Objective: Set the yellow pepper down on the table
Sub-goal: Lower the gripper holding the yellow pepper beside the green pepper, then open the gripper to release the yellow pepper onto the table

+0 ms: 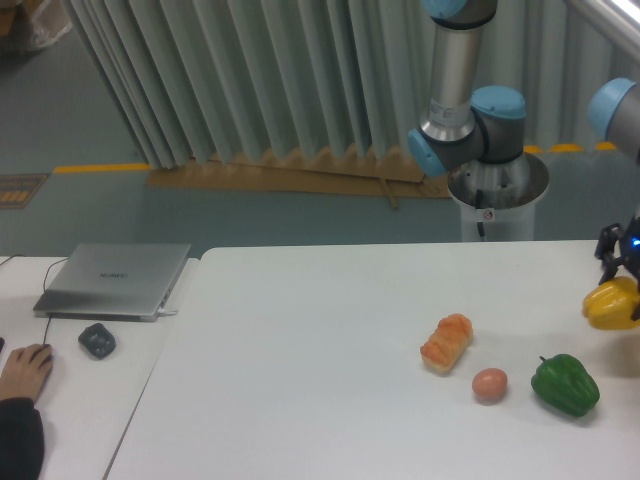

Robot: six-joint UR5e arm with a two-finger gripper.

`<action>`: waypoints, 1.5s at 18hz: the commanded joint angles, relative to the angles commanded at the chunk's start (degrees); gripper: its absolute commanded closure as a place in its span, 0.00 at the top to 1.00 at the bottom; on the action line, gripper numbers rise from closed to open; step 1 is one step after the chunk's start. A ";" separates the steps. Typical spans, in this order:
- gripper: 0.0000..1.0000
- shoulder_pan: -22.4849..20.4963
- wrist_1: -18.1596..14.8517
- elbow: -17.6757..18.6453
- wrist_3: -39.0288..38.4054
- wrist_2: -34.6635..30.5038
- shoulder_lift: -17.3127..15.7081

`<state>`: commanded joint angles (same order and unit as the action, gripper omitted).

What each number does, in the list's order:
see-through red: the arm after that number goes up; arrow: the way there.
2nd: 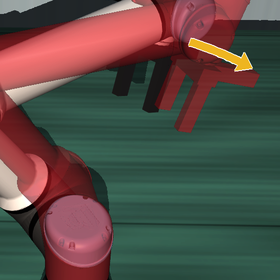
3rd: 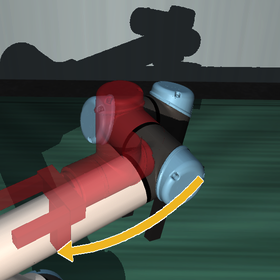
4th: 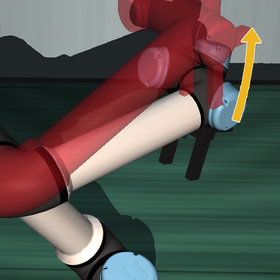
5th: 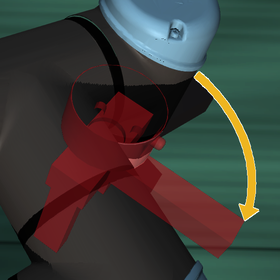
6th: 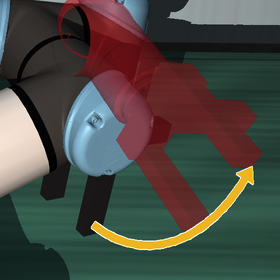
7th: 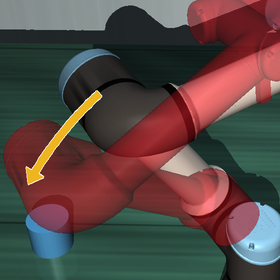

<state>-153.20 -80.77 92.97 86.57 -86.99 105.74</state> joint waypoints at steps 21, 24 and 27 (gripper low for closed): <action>0.81 6.86 5.98 1.78 -6.16 -3.62 1.23; 0.83 6.86 5.98 1.86 -6.15 -3.71 1.31; 0.87 6.95 5.98 1.86 -6.24 -3.80 1.32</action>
<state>-146.25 -74.79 94.83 80.33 -90.79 107.05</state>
